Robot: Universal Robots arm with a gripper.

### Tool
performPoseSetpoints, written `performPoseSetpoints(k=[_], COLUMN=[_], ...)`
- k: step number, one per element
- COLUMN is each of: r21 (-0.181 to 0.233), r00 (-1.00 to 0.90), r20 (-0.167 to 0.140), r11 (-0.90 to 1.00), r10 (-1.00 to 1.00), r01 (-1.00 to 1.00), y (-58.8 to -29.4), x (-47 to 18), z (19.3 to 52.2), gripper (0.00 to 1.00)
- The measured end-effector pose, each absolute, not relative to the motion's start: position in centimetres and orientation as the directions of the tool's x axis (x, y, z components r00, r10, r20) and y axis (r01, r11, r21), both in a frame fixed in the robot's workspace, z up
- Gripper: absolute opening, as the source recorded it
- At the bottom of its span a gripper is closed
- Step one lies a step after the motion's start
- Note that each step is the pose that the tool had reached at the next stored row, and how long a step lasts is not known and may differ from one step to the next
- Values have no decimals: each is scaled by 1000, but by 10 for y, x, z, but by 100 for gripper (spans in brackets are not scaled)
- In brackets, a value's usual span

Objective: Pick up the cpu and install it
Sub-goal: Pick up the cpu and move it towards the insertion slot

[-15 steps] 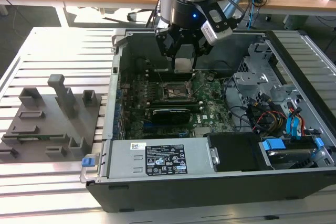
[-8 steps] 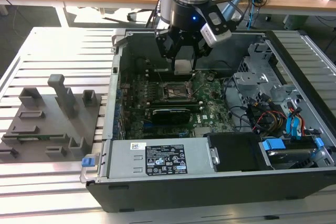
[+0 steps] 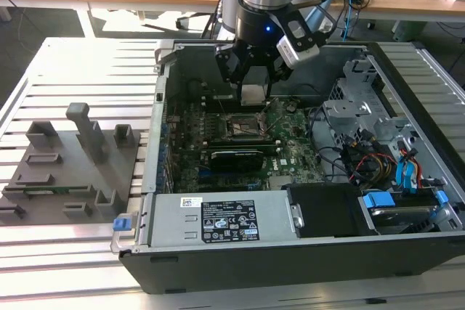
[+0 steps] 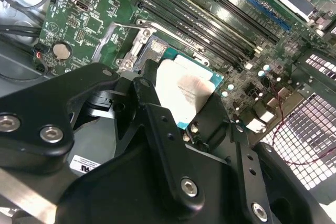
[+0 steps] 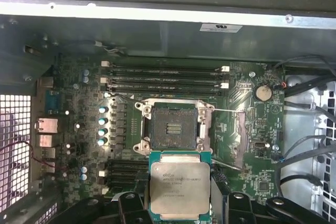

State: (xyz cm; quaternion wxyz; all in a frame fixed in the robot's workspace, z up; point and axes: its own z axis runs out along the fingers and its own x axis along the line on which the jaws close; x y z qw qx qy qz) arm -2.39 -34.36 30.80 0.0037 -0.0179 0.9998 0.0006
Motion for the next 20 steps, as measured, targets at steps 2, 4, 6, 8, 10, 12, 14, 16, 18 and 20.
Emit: performPoseSetpoints(k=[2, 4, 6, 8, 10, 12, 14, 16, 18, 20], r21=[1, 1, 1, 1, 1, 1, 1, 1, 1, 1], r00=[-999, -999, -999, -999, -999, -999, -999, -999, -999, -999], r20=[-8, -8, -8, -8, -8, -8, -8, -8, -7, -8], r11=[999, 999, 999, 999, 999, 999, 999, 999, 999, 999], r10=[-36, -36, -36, -36, -36, -36, -36, -36, -36, -36], r01=[-36, -36, -36, -36, -36, -36, -36, -36, -36, -36], y=[-344, -344, -344, -344, -344, -344, -344, -344, -344, -344], x=[-24, -24, -24, -24, -24, -24, -24, -24, -24, -24], z=[307, 306, 303, 302, 299, 297, 296, 293, 291, 291], gripper=[55, 55, 55, 55, 55, 55, 55, 55, 55, 55])
